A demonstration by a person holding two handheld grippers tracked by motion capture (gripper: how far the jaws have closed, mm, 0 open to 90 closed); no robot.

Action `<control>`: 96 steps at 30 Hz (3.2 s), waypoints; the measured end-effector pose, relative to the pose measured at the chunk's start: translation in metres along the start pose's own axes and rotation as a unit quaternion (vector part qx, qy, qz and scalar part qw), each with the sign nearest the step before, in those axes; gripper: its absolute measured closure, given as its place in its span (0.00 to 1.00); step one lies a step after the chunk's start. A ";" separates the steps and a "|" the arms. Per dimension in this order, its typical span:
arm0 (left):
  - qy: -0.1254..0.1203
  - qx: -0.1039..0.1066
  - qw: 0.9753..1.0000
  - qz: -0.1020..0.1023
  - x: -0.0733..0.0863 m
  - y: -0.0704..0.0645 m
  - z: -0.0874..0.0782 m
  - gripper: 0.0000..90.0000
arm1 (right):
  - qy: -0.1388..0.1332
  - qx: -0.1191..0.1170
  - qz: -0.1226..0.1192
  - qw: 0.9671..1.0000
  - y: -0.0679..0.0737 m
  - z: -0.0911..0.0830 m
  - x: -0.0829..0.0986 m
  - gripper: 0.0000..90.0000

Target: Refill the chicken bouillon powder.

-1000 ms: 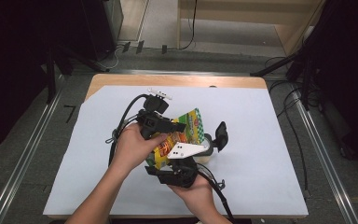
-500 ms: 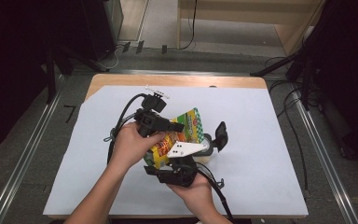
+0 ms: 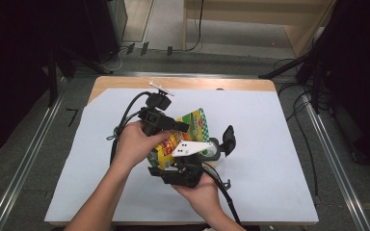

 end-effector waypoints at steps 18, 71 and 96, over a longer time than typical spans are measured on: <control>-0.008 -0.003 1.000 -0.013 0.000 0.006 0.001 0.93 | 0.009 -0.002 0.006 1.000 -0.003 0.002 -0.003 0.73; -0.013 -0.025 1.000 -0.008 -0.001 0.001 -0.002 0.93 | -0.008 -0.007 0.010 1.000 -0.003 0.003 0.001 0.73; -0.014 -0.028 0.999 -0.007 -0.001 0.001 -0.002 0.94 | -0.004 0.000 0.005 1.000 -0.007 0.003 0.002 0.73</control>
Point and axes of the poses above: each handheld gripper's, and its own axes: z roughly forward along the jaws, x roughly out of its underside, y roughly to its left, the point moved 1 cm from there along z, roughly forward along the jaws, and after that the axes turned 14 degrees about z, right-handed, at the moved point
